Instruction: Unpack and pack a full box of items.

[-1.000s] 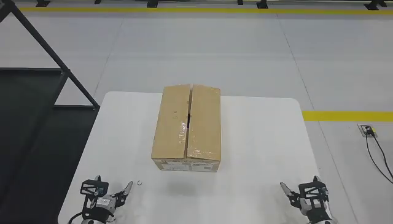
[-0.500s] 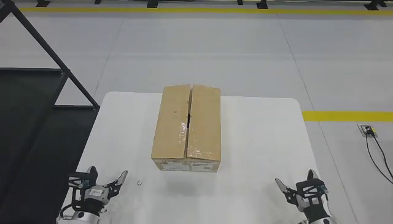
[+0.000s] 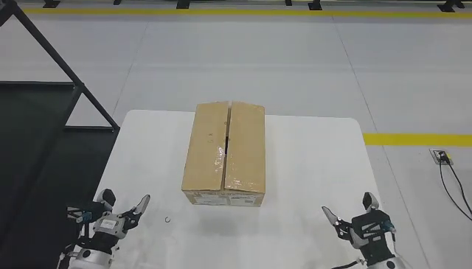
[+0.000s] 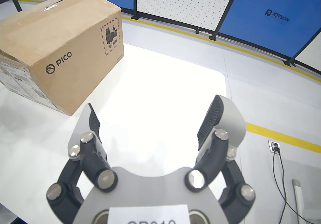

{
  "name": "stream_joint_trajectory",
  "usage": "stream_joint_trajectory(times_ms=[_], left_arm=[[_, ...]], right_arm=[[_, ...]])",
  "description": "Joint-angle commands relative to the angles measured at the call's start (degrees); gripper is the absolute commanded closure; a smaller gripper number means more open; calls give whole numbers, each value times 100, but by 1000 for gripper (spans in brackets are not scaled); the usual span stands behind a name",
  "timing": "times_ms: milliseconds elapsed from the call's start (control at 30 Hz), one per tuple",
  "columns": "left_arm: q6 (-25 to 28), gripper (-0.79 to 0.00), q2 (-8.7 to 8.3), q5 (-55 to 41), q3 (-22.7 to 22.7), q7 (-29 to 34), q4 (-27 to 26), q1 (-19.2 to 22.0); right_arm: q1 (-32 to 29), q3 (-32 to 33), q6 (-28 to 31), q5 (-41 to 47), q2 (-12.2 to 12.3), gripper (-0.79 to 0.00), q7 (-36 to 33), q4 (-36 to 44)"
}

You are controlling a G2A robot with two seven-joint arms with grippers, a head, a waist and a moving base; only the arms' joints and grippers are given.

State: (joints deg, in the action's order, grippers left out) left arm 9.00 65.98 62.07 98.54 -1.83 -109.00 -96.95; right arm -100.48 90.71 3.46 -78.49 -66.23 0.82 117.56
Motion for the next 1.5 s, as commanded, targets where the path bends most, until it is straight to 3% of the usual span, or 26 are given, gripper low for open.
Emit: stream_joint_trajectory(times_ms=[0,133,233,333,567,800,1233,1467], left_arm=[[0,-785,0,0,0,0,0,0],[-32,-785,5,-48,-22,46,33,16],[-224,-785,29,-264,-175,307,118,322],[-699,-785,45,360,-405,355,175,628],[-785,-785,99,675,-981,568,465,1134],[-767,-785,157,673,-1390,736,714,1490],[-628,-785,195,731,-1582,821,797,1523],[-541,-785,206,966,-1716,828,679,1449]], right_arm=[[0,0,0,0,0,-785,0,0],[1,6,-5,13,-2,-785,20,-46],[71,-81,196,1,-5,-785,69,-156],[235,-243,464,-152,-3,-785,66,-223],[615,-665,931,-243,-20,-785,37,-475],[1027,-1248,682,-821,-79,-785,-103,-643],[1057,-1308,717,-897,-86,-785,14,-691],[1305,-1762,304,-2161,-116,-785,325,-674]])
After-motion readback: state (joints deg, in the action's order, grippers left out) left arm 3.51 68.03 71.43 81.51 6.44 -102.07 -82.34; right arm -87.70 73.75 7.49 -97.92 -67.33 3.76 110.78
